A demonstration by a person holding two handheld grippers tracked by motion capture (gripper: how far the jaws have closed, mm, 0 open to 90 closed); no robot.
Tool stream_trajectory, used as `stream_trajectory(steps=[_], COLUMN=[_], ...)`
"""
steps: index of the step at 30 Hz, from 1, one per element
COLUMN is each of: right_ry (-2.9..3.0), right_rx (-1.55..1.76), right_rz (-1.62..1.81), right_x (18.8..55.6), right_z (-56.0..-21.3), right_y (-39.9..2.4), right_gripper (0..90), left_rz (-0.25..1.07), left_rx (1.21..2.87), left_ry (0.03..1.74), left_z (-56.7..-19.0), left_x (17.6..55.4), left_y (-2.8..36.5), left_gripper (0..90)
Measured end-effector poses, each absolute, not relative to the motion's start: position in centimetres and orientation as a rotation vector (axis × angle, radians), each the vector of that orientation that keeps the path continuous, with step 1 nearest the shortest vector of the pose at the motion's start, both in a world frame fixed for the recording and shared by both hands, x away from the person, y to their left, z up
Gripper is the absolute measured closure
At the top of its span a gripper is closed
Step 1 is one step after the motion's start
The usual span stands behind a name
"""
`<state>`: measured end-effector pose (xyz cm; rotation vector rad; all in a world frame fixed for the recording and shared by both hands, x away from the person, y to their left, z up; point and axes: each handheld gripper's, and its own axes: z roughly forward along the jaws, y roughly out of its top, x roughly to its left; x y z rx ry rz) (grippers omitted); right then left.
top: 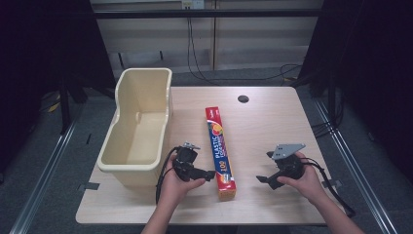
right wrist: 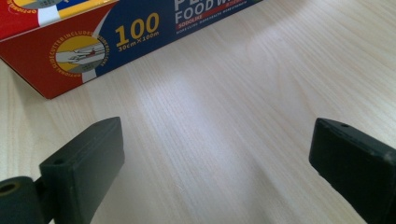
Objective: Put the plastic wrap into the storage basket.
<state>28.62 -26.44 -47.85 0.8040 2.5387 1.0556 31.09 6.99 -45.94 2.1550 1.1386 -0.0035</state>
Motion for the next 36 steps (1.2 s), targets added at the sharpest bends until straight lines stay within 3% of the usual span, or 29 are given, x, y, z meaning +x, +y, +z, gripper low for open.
stream_trajectory(steps=[19,36], right_ry=[2.47,2.421], right_rx=[0.906,0.958], right_rz=[1.114,1.06], right_x=[28.8,29.0], right_z=[-47.3,-47.4], right_y=[-27.3,-27.6], right_gripper=[4.3,4.8], left_rz=[0.002,0.0], left_rx=[2.166,2.178], left_ry=[1.175,1.208], left_z=[-43.1,-42.8], left_x=[34.7,37.7], left_y=[5.2,1.8], left_gripper=[3.8,5.3])
